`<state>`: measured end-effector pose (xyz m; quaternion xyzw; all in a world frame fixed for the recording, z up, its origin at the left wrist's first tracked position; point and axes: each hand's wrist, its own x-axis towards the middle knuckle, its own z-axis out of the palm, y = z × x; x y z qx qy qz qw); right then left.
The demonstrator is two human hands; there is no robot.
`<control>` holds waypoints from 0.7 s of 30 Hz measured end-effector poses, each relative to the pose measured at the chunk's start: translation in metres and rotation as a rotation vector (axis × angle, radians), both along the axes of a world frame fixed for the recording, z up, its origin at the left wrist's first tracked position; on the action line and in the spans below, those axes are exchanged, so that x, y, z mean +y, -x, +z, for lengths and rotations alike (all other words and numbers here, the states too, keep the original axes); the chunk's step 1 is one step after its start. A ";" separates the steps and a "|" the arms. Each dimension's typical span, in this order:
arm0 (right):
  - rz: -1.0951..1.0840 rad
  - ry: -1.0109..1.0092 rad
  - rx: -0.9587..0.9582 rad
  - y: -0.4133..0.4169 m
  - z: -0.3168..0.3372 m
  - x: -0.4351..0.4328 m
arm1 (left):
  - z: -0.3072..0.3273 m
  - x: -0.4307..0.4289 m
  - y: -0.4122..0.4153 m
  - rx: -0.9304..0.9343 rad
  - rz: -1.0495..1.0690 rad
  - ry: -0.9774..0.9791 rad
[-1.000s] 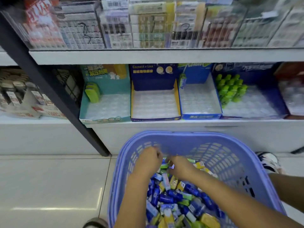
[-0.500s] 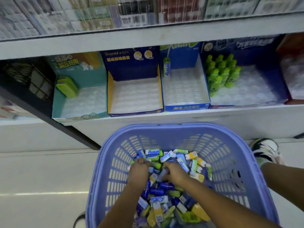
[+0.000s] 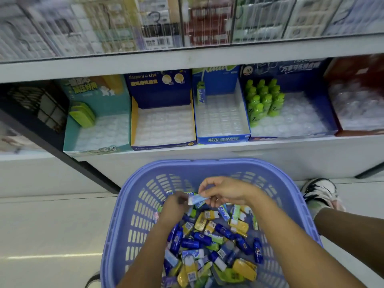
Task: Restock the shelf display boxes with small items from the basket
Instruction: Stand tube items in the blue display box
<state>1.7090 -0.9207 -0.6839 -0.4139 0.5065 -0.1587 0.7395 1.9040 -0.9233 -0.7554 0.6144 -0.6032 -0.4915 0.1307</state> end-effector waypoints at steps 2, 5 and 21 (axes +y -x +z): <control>0.111 0.023 -0.037 0.013 0.032 -0.005 | 0.028 -0.006 0.005 0.260 0.135 -0.191; 0.074 0.150 -0.001 0.026 0.078 -0.009 | 0.069 -0.014 0.015 0.365 0.022 -0.283; -0.707 1.035 0.879 0.060 0.156 -0.115 | 0.160 -0.025 0.081 0.147 -0.004 0.629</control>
